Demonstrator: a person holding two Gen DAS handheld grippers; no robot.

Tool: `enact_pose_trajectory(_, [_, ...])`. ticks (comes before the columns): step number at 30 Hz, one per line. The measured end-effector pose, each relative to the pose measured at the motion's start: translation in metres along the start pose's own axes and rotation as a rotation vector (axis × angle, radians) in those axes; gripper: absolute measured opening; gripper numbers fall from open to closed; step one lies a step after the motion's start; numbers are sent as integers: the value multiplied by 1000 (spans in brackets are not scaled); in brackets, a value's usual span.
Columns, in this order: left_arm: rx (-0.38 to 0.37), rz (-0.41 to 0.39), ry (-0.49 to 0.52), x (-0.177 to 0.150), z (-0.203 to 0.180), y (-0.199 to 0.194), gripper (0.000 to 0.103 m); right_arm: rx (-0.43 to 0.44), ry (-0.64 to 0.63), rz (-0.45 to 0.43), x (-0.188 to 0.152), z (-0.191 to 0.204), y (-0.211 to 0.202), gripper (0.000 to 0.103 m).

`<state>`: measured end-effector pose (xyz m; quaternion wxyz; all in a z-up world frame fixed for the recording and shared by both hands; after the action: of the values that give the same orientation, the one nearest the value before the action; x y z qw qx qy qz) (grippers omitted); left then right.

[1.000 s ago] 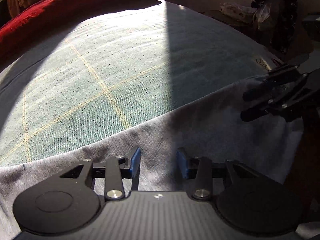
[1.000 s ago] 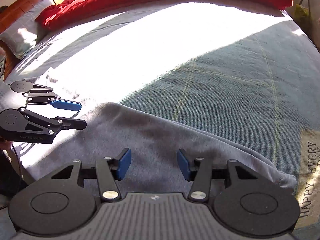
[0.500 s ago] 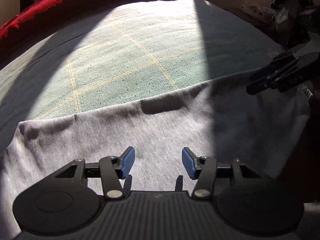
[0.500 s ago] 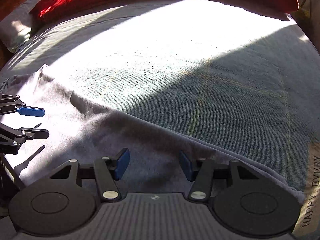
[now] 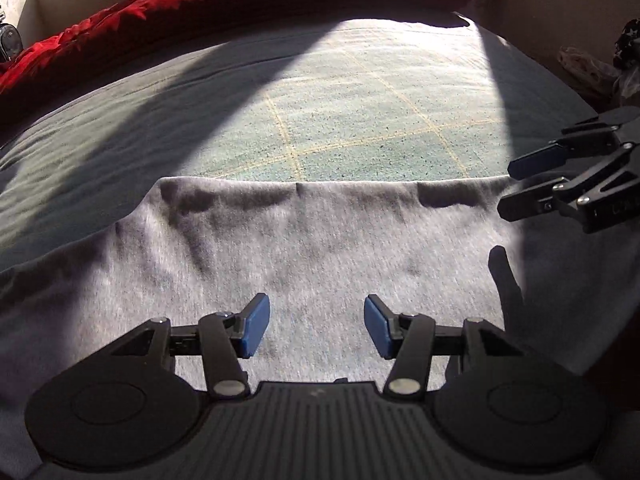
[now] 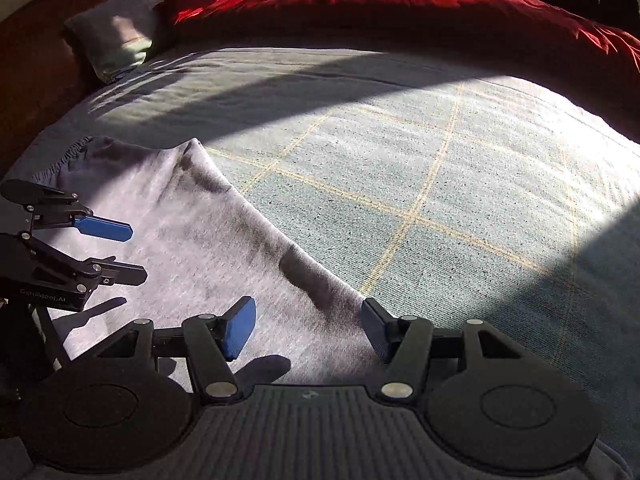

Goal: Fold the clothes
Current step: 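Smooth the folded sweatpants flat with both grippers open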

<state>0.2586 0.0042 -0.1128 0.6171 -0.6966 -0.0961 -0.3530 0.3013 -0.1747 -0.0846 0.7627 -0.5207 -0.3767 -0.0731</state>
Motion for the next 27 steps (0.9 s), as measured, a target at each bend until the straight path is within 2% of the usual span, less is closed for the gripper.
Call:
enact_pose_trajectory(3, [26, 38, -1, -18, 9, 4, 53, 55, -45, 2, -2, 25, 13, 64])
enact_pose_trajectory(5, [31, 53, -10, -29, 11, 7, 55, 54, -74, 24, -11, 36, 22, 64])
enact_pose_trajectory(8, [34, 13, -27, -31, 12, 3, 56, 18, -117, 49, -29, 39, 34, 67])
enact_pose_trajectory(12, [38, -41, -93, -35, 13, 3, 57, 11, -156, -11, -43, 41, 31, 78])
enact_pose_trajectory(14, [42, -89, -75, -36, 11, -9, 55, -1, -155, -42, -48, 40, 25, 78])
enact_pose_trajectory(16, [37, -119, -38, -38, 9, -19, 56, -24, -156, -66, -51, 39, 19, 78])
enact_pose_trajectory(19, [25, -96, 2, -41, 7, -18, 56, -38, -148, -74, -56, 40, 17, 79])
enact_pose_trajectory(24, [27, -89, -71, -36, 9, -7, 57, -17, -151, -49, -57, 46, 27, 103])
enact_pose_trajectory(27, [35, -108, -61, -34, 7, -7, 57, -27, -167, -35, -58, 49, 33, 103])
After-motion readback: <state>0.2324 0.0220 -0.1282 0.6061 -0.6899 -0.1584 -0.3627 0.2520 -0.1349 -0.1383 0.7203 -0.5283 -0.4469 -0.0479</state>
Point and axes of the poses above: each gripper's, at about its wrist camera, not at the fingertips, and y roughly the way its jaws point, z to its left, x to its top, the point moved 7 cm from there along y, roughly the way its jaws point, and after that the axes turned 5 degrees about -z, right-handed, at the moved point
